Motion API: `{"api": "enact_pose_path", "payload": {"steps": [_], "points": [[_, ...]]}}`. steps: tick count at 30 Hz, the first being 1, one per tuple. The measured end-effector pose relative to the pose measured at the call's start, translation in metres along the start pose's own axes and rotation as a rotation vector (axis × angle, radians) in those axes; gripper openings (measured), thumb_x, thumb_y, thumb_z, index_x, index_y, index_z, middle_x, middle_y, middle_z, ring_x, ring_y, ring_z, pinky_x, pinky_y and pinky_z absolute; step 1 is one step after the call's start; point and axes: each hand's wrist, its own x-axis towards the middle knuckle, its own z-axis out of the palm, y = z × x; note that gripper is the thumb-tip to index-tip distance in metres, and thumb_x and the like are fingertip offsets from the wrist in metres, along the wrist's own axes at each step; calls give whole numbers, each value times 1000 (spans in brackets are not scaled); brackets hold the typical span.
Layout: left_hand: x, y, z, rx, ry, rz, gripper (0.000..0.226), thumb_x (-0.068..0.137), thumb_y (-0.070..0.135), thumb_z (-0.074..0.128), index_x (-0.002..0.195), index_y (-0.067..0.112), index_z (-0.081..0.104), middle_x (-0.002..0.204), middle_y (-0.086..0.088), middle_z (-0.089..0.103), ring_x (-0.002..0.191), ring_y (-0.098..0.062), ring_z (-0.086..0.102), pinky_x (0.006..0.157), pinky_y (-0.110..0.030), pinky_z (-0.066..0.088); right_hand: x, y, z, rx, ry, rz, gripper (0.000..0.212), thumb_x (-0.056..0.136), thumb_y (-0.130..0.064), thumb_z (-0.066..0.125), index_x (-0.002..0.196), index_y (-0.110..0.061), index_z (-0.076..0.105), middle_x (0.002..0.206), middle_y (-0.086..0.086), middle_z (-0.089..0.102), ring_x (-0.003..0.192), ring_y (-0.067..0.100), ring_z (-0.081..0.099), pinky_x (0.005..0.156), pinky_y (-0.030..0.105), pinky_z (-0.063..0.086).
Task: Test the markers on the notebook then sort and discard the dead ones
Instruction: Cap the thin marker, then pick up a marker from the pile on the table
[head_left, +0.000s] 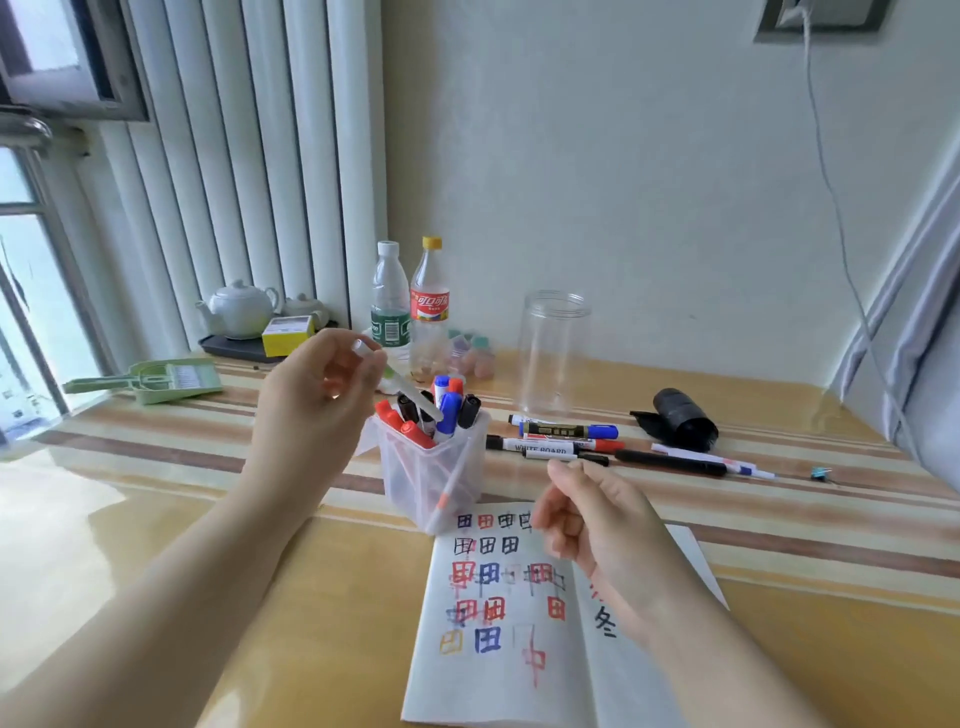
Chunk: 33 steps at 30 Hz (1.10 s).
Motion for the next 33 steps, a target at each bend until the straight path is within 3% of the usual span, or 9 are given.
{"api": "enact_pose_path", "payload": {"steps": [4, 9, 12, 14, 16, 20, 23, 26, 33], "points": [[7, -15, 8, 181, -93, 17, 7, 85, 17, 61, 79, 19, 60, 76, 6, 60, 69, -10, 57, 62, -23, 46, 1, -1, 0, -9, 23, -15, 36, 93, -23, 52, 59, -11, 56, 59, 6, 61, 49, 13, 46, 57, 27, 37], [-1, -33, 25, 338, -243, -36, 6, 82, 16, 65, 79, 20, 63, 88, 3, 51, 70, 0, 50, 57, -8, 32, 1, 1, -10, -58, 43, -5, 32, 94, -23, 51, 66, -8, 55, 59, 1, 61, 49, 10, 46, 55, 22, 39], [-9, -34, 30, 386, -232, -15, 14, 80, 16, 67, 94, 15, 66, 95, 0, 51, 80, -14, 52, 67, -19, 37, 2, 5, -16, -49, 70, 20, 28, 95, -20, 50, 69, -9, 57, 58, 0, 60, 49, 10, 44, 51, 19, 39], [-13, -30, 31, 397, -168, 84, 24, 79, 13, 68, 102, 11, 63, 98, -4, 52, 86, -23, 53, 75, -29, 41, 3, 7, -20, -1, 96, 38, 26, 95, -17, 50, 72, -9, 58, 58, 1, 60, 48, 10, 44, 47, 18, 39], [-16, -19, 35, 398, -123, 248, 22, 80, 11, 67, 101, 8, 62, 97, -9, 54, 83, -29, 56, 71, -34, 43, 7, 8, -24, 18, 138, 55, 24, 95, -15, 50, 74, -10, 61, 58, 0, 60, 47, 10, 44, 47, 19, 37], [-32, 10, 61, 261, -323, 472, 25, 85, 27, 46, 100, 11, 59, 94, -1, 54, 77, -14, 54, 62, -23, 42, 20, 8, -44, -30, 232, 63, 20, 94, -14, 52, 78, -10, 63, 62, -1, 61, 45, 9, 45, 50, 22, 35], [-49, 16, 98, 201, -536, 531, 26, 87, 27, 41, 103, 15, 57, 95, 2, 55, 77, -11, 54, 63, -26, 46, 33, 10, -75, -207, 319, 66, 17, 94, -17, 53, 88, -11, 68, 72, -1, 64, 52, 9, 50, 53, 23, 40], [-62, 9, 138, 200, -649, 435, 22, 90, 22, 49, 109, 16, 58, 101, 3, 55, 82, -15, 58, 67, -32, 52, 44, 15, -113, -538, 406, 60, 16, 92, -21, 55, 101, -18, 68, 83, -7, 66, 70, 8, 58, 68, 25, 44], [-70, -19, 196, 226, -679, 240, 24, 91, 21, 50, 115, 18, 54, 110, 5, 51, 94, -11, 53, 74, -23, 46, 87, 34, -173, -1127, 343, 15, 34, 95, -12, 48, 129, -15, 55, 130, 1, 53, 110, 14, 52, 90, 23, 39]]}}
